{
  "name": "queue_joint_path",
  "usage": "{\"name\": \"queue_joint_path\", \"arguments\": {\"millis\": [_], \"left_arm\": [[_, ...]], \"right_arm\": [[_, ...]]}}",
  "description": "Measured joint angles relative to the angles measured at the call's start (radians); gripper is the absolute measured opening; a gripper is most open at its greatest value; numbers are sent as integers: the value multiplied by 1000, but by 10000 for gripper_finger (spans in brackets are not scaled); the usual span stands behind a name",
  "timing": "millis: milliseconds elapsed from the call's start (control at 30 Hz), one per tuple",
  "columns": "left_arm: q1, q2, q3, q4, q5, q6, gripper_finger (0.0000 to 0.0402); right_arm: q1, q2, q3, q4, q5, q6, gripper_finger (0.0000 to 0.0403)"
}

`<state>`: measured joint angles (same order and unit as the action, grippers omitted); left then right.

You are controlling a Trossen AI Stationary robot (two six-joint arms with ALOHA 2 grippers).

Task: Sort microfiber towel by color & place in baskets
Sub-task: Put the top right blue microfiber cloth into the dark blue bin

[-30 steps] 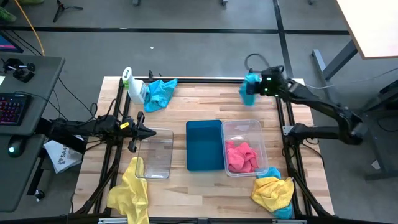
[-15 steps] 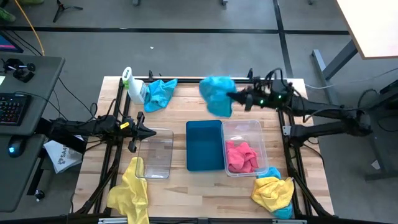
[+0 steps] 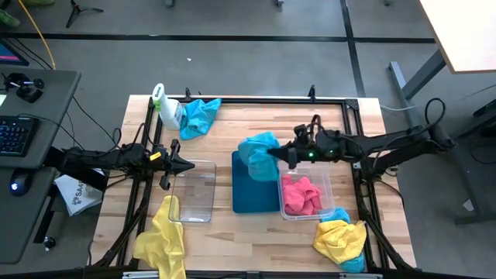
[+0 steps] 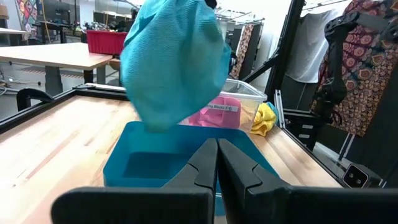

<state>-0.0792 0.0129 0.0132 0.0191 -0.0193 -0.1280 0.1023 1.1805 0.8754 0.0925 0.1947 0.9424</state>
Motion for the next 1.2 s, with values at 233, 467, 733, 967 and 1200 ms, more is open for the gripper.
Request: {"name": "queue_joint_path", "arguments": {"millis": [233,467,733,967,1200], "left_arm": [[0,0,0,0,0,0,1],[0,0,0,0,0,0,1],[0,0,0,0,0,0,1],[0,0,0,0,0,0,1],[0,0,0,0,0,0,1]], "right_arm": [[30,179,409,-618,50,-97,0],[30,386,734,-832,-64,-352,0],[30,569,902,-1132,-152,-537,0],[31,601,904,-1175,-151,-596,0],[33,563,904,-1282,-140,-633,0]]}}
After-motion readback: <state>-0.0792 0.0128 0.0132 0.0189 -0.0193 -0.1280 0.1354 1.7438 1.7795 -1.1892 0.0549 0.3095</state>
